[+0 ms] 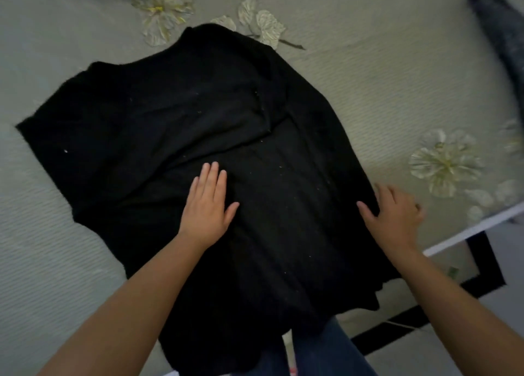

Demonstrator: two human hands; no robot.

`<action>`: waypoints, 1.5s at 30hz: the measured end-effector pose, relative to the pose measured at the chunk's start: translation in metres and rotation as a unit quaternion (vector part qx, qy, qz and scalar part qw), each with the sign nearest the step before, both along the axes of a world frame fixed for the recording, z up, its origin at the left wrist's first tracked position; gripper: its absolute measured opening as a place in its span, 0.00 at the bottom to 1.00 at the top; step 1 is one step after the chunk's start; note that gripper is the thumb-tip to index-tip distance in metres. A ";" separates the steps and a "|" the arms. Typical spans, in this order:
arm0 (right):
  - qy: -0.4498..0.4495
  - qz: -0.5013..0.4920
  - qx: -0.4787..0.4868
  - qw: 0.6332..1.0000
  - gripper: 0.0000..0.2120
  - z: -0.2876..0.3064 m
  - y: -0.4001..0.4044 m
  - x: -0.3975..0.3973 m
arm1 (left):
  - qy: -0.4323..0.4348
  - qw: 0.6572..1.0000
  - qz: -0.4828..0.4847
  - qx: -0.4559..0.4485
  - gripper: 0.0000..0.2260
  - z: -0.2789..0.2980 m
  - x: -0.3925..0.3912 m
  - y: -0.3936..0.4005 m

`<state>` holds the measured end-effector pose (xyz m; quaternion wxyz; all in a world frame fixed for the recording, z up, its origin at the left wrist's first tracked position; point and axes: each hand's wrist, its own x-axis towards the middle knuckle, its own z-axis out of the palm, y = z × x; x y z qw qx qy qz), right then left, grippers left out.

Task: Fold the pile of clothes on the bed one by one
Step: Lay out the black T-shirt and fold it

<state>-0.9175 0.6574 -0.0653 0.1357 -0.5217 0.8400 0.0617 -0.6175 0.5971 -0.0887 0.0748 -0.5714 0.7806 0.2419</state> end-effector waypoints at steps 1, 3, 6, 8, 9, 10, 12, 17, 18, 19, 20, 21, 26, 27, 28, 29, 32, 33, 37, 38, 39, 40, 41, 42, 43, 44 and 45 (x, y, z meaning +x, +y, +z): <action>-0.007 -0.044 0.058 0.997 0.19 0.001 0.010 -0.008 | -0.004 1.000 -0.007 0.015 0.30 -0.004 -0.016 0.006; -0.042 -0.078 0.133 0.987 0.15 -0.001 0.026 -0.020 | -0.031 0.999 -0.012 0.043 0.32 -0.015 -0.043 0.019; -0.104 -0.117 0.071 0.985 0.14 -0.001 0.022 -0.046 | -0.110 0.992 -0.008 0.057 0.34 -0.026 -0.066 0.033; -0.113 -0.183 -0.015 0.977 0.14 0.008 -0.001 -0.072 | -0.139 0.989 0.002 0.049 0.35 -0.028 -0.071 0.036; -0.106 -0.205 -0.044 0.972 0.14 0.013 -0.016 -0.087 | -0.153 0.987 0.001 0.048 0.34 -0.028 -0.072 0.036; -0.104 -0.220 -0.063 0.968 0.14 0.018 -0.031 -0.101 | -0.169 0.984 -0.004 0.051 0.34 -0.026 -0.073 0.035; -0.128 -0.241 -0.092 0.958 0.12 0.030 -0.061 -0.123 | -0.189 0.980 -0.005 0.066 0.34 -0.020 -0.077 0.032; -0.190 -0.239 -0.137 0.942 0.12 0.066 -0.123 -0.129 | -0.167 0.979 0.042 0.105 0.31 0.008 -0.093 0.012; -0.229 -0.236 -0.149 0.933 0.14 0.074 -0.134 -0.120 | -0.147 0.982 0.070 0.095 0.29 0.015 -0.093 0.007; -0.270 -0.231 -0.159 0.921 0.16 0.083 -0.145 -0.108 | -0.126 0.983 0.104 0.080 0.27 0.022 -0.091 0.002; -0.315 -0.221 -0.164 0.908 0.20 0.092 -0.153 -0.093 | -0.107 0.982 0.145 0.065 0.26 0.031 -0.086 -0.002; -0.359 -0.206 -0.162 0.896 0.22 0.100 -0.160 -0.075 | -0.088 0.977 0.187 0.056 0.25 0.039 -0.078 -0.005; -0.532 -0.137 -0.070 0.832 0.16 0.126 -0.180 0.049 | -0.018 0.932 0.359 0.033 0.23 0.072 -0.009 0.006; -0.564 -0.140 -0.028 0.813 0.14 0.128 -0.180 0.076 | -0.006 0.921 0.390 0.023 0.22 0.078 0.007 0.013; -0.605 -0.146 0.030 0.782 0.12 0.128 -0.178 0.102 | 0.000 0.909 0.417 0.013 0.21 0.082 0.022 0.020; -0.648 -0.150 0.104 0.739 0.10 0.128 -0.174 0.125 | 0.001 0.897 0.442 0.007 0.20 0.085 0.036 0.028; -0.673 -0.109 0.278 0.676 0.07 0.111 -0.156 0.170 | -0.003 0.867 0.498 0.006 0.18 0.087 0.075 0.050; -0.634 -0.075 0.297 0.710 0.07 0.101 -0.151 0.172 | 0.000 0.862 0.506 0.009 0.18 0.085 0.080 0.055; -0.432 0.067 0.192 0.879 0.09 0.058 -0.141 0.155 | 0.041 0.855 0.516 0.031 0.18 0.065 0.097 0.060; -0.383 0.103 0.150 0.905 0.11 0.050 -0.142 0.146 | 0.055 0.854 0.516 0.037 0.19 0.058 0.098 0.056; -0.319 0.148 0.110 0.930 0.13 0.043 -0.144 0.136 | 0.069 0.850 0.521 0.041 0.21 0.051 0.098 0.050; -0.242 0.205 0.073 0.946 0.17 0.037 -0.148 0.126 | 0.080 0.844 0.529 0.039 0.24 0.045 0.097 0.043; -0.160 0.266 0.048 0.949 0.21 0.030 -0.151 0.117 | 0.086 0.839 0.536 0.029 0.26 0.040 0.096 0.035; -0.087 0.316 0.043 0.944 0.24 0.023 -0.153 0.110 | 0.089 0.833 0.545 0.016 0.29 0.034 0.096 0.028; -0.029 0.349 0.057 0.935 0.27 0.017 -0.154 0.104 | 0.093 0.821 0.564 0.003 0.31 0.030 0.096 0.021; 0.015 0.366 0.082 0.927 0.30 0.010 -0.154 0.101 | 0.100 0.801 0.590 -0.007 0.32 0.026 0.097 0.015; 0.046 0.374 0.102 0.921 0.32 0.004 -0.153 0.099 | 0.109 0.782 0.614 -0.016 0.31 0.023 0.098 0.010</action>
